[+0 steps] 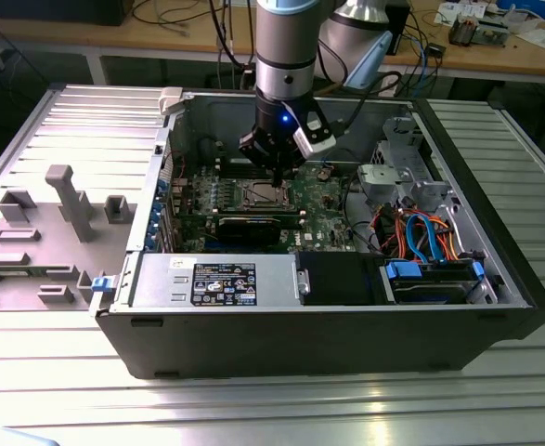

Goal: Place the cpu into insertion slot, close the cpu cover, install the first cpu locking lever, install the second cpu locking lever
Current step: 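Install the second cpu locking lever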

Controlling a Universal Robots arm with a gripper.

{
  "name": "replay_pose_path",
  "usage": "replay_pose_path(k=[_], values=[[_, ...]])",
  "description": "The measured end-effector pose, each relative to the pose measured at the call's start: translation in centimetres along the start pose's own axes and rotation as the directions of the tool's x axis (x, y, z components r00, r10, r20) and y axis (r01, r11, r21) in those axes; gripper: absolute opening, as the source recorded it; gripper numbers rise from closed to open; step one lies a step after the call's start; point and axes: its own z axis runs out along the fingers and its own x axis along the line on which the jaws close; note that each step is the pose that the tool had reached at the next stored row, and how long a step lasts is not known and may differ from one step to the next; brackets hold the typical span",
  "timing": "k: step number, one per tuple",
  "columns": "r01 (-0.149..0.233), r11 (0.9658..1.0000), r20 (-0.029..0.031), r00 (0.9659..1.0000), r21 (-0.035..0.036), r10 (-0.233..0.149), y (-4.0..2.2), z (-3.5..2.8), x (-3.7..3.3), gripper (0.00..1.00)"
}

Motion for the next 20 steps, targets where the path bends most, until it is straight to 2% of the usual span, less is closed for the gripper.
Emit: replay_pose_path(k=[12,14,15,16,20], values=[[0.0,1.0,0.0,1.0,-0.0001,0.0,-0.27,0.0,0.35,0.11],[0.0,1.0,-0.0003,1.0,-0.0007,0.0,-0.65,-0.02,0.37,0.11],[0.0,1.0,-0.0034,1.0,-0.008,0.0,-2.03,-0.04,0.41,0.11],[0.0,0.9999,-0.0035,1.0,-0.0123,0.0,-2.12,-0.04,0.41,0.11],[-0.001,0.9999,-0.0035,1.0,-0.0133,0.0,-2.13,-0.04,0.41,0.11]])
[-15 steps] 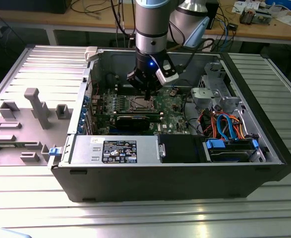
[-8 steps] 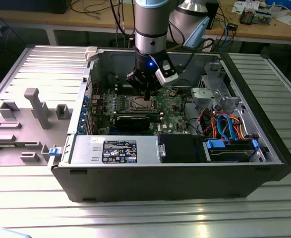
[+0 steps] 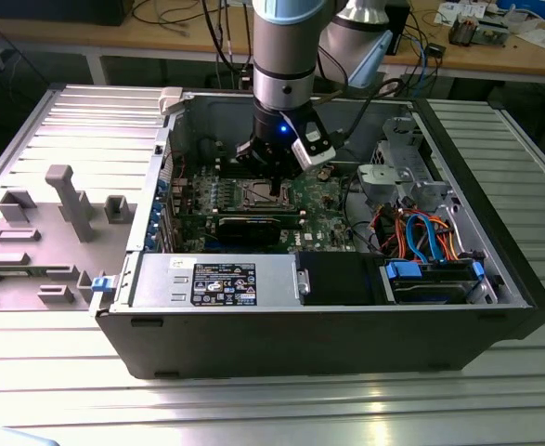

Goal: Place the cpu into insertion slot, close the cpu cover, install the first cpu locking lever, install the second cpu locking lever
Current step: 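Install the second cpu locking lever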

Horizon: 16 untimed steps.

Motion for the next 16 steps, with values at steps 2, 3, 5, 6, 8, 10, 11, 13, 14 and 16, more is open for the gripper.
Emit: replay_pose_path(k=[2,3,5,6,8,10,11,13,14,16], values=[[0.0,1.0,0.0,1.0,-0.0001,0.0,-0.04,0.0,0.0,0.11],[0.0,1.0,0.0,1.0,-0.0001,0.0,-0.08,-0.01,0.0,0.11],[0.0,1.0,0.0,1.0,-0.0001,0.0,-0.21,-0.01,0.01,0.11],[0.0,1.0,0.0,1.0,-0.0002,0.0,-0.29,-0.01,0.01,0.11],[0.0,1.0,0.0001,1.0,-0.0004,0.0,-0.53,-0.02,0.02,0.11],[0.0,1.0,0.0,1.0,-0.0005,0.0,-0.86,-0.03,0.04,0.11],[0.0,1.0,0.0001,1.0,-0.0007,0.0,-1.07,-0.03,0.04,0.11],[0.0,1.0,0.0001,1.0,-0.0009,0.0,-1.15,-0.03,0.05,0.11],[0.0,1.0,0.0001,1.0,-0.001,0.0,-1.15,-0.03,0.05,0.11],[0.0,1.0,0.0001,1.0,-0.0009,0.0,-1.16,-0.03,0.05,0.11]])
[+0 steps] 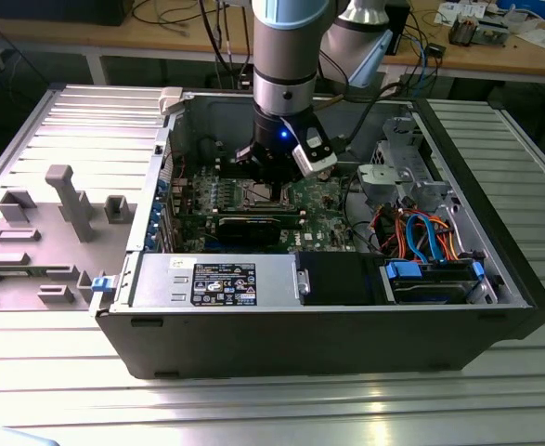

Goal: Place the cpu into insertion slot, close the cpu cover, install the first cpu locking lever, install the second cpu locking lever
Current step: 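Install the second cpu locking lever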

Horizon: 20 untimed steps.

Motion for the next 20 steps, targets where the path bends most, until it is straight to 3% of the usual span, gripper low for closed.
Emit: replay_pose_path(k=[12,13,16,18,20], values=[[0.0,1.0,0.0002,1.0,-0.0007,0.0,-0.02,0.0,0.01,0.11],[0.0,1.0,0.0002,1.0,-0.0034,0.0,-0.06,0.0,0.01,0.11],[-0.001,0.9997,0.0003,1.0,-0.024,0.001,-0.23,0.01,0.1,0.11],[-0.001,0.9995,-0.0005,1.0,-0.032,0.001,-0.36,0.01,0.16,0.11],[-0.002,0.9994,-0.008,1.0,-0.0358,0.002,-0.86,0.03,0.2,0.11]])
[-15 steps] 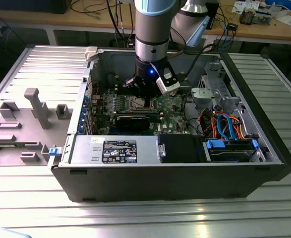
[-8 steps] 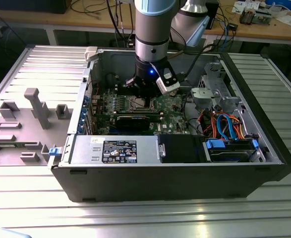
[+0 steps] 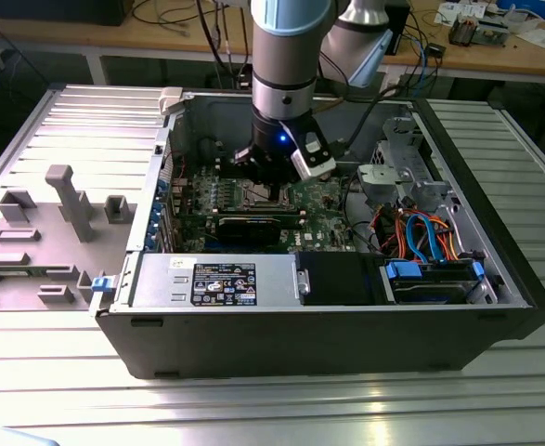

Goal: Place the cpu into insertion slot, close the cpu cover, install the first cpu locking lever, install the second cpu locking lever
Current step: 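Install the second cpu locking lever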

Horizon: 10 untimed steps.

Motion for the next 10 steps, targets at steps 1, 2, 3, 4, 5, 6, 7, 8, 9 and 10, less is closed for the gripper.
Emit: replay_pose_path(k=[1,2,3,4,5,6,7,8,9,10], values=[[0.0,1.0,-0.0026,1.0,-0.0011,0.0,-0.04,0.02,0.05,0.11],[-0.001,1.0,-0.0048,1.0,-0.0018,0.001,-0.06,0.05,0.12,0.11],[-0.001,1.0,-0.0078,1.0,-0.0025,0.001,-0.07,0.08,0.33,0.11],[-0.001,1.0,-0.0102,0.9999,-0.0025,0.001,-0.08,0.09,0.43,0.11],[-0.001,1.0,-0.0164,0.9999,-0.0024,0.001,-0.1,0.11,0.53,0.11],[-0.002,1.0,-0.0203,0.9998,-0.0025,0.002,-0.11,0.13,0.59,0.11],[-0.002,1.0,-0.0244,0.9997,-0.0027,0.002,-0.12,0.15,0.72,0.11],[-0.002,1.0,-0.0263,0.9997,-0.0032,0.002,-0.12,0.17,0.84,0.11],[-0.002,1.0,-0.028,0.9996,-0.0036,0.002,-0.14,0.18,0.98,0.11],[-0.003,1.0,-0.0294,0.9996,-0.004,0.003,-0.15,0.18,1.16,0.11]])
